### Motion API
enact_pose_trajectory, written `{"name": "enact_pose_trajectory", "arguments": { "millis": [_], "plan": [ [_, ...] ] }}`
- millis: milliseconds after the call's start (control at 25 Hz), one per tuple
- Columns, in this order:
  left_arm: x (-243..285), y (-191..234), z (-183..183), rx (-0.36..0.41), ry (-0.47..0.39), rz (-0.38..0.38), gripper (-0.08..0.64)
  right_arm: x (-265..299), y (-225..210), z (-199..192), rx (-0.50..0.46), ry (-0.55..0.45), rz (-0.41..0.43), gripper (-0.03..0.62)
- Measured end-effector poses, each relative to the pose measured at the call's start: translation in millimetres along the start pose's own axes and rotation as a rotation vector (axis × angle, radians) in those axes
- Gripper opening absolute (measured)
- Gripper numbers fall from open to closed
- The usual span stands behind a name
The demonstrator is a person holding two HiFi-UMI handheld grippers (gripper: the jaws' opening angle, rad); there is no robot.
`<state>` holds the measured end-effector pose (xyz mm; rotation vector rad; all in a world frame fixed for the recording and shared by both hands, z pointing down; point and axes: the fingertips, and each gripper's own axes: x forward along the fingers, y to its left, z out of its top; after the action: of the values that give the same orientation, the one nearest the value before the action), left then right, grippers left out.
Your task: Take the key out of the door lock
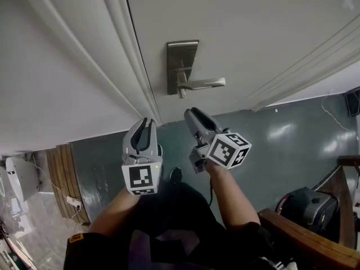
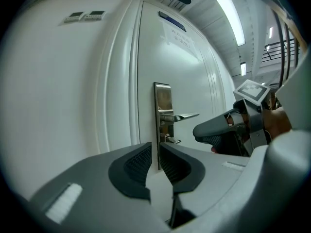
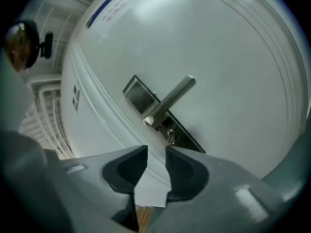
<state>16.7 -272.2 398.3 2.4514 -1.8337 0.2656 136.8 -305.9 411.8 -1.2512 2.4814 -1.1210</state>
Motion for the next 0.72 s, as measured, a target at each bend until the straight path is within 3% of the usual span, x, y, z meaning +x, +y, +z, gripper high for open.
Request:
{"name": "enact_pose_trajectory", "arguments": {
  "millis": [200, 360, 600, 720],
  "plan": [
    [29.2, 3.6, -5.2, 0.003, 0.017, -0.030, 0.066, 26.4, -22.1, -5.7, 0.245, 0.013, 0.048, 0.103],
    [46.4, 9.9, -8.6, 0.004, 0.031, -0.043, 0.064, 43.7, -23.4, -8.7, 0.341, 0.020, 0.093, 0.103],
    [67.1, 13.5, -17.8, 0.007, 0.052, -0.066, 0.060, 63.4, -28.4, -2.1, 0.546, -0.047, 0.195, 0.103],
    [69.9, 14.3, -16.9, 0.004, 0.052, -0.070, 0.058, 68.3, -27.5, -0.8, 0.598, -0.054, 0.220, 0.099]
  ]
}}
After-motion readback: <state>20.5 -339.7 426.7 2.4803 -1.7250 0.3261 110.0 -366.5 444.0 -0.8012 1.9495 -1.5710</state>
